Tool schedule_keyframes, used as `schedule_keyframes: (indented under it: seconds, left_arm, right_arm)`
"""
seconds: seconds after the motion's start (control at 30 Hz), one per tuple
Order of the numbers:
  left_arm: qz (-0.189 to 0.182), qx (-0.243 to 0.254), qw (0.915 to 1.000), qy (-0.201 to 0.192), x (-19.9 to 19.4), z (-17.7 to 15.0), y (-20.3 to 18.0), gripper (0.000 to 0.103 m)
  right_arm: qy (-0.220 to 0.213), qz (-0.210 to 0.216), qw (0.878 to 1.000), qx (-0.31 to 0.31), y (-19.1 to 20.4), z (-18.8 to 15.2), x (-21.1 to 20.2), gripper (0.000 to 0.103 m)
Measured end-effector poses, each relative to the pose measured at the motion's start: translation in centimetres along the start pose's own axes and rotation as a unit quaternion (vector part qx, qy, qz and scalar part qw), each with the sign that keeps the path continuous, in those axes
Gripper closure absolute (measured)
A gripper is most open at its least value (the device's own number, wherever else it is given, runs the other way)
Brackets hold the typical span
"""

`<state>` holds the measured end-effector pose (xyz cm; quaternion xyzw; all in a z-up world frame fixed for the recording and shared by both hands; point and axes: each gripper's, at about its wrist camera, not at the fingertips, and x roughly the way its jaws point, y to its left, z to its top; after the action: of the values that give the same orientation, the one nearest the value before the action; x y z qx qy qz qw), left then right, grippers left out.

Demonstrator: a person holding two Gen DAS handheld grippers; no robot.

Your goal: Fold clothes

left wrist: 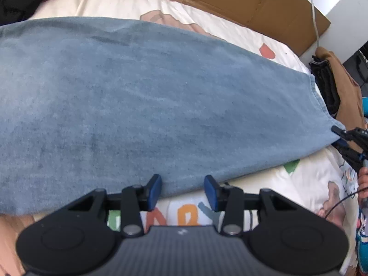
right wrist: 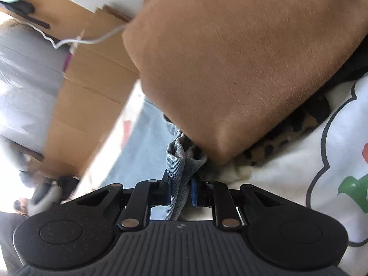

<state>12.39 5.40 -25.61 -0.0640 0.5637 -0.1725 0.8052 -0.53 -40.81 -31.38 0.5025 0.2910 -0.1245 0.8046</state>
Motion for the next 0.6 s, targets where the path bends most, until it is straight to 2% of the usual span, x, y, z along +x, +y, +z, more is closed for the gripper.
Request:
schedule_keyframes:
  seconds: [0.07, 0.13, 0.23, 0.3, 0.5, 0.53, 0.6]
  left_arm:
    - [0.000, -0.005, 1.0000, 0.000, 0.2, 0.1, 0.0, 0.059]
    - [0.002, -0.005, 1.0000, 0.000, 0.3, 0.0, -0.1, 0.060]
    - [0.006, -0.003, 1.0000, 0.002, 0.3, 0.1, -0.3, 0.060]
    - [0.006, -0.007, 0.9999, 0.005, 0.3, 0.2, -0.2, 0.060]
    - [-0.007, -0.026, 0.9996, 0.004, 0.2, 0.7, 0.0, 0.059]
    - [-0.011, -0.025, 0.9996, 0.002, 0.1, 0.7, 0.0, 0.059]
    - [-0.019, -0.017, 0.9997, 0.001, 0.0, 0.7, -0.4, 0.060]
  right_arm:
    - [0.001, 0.006, 1.000, 0.029, -1.0, -0.2, 0.3, 0.083]
    - [0.003, 0.011, 0.998, 0.069, -2.5, -0.5, 0.9, 0.074]
    - [-0.005, 0.043, 0.988, 0.147, -4.5, -1.3, 1.7, 0.069]
    - [-0.011, 0.051, 0.985, 0.162, -4.8, -1.7, 2.2, 0.064]
    - [-0.015, 0.055, 0.985, 0.165, -5.1, -1.0, 3.1, 0.065]
    - [-0.014, 0.055, 0.985, 0.163, -5.4, -0.6, 3.1, 0.069]
    - [-0.008, 0.053, 0.987, 0.151, -5.1, 0.0, 3.0, 0.085]
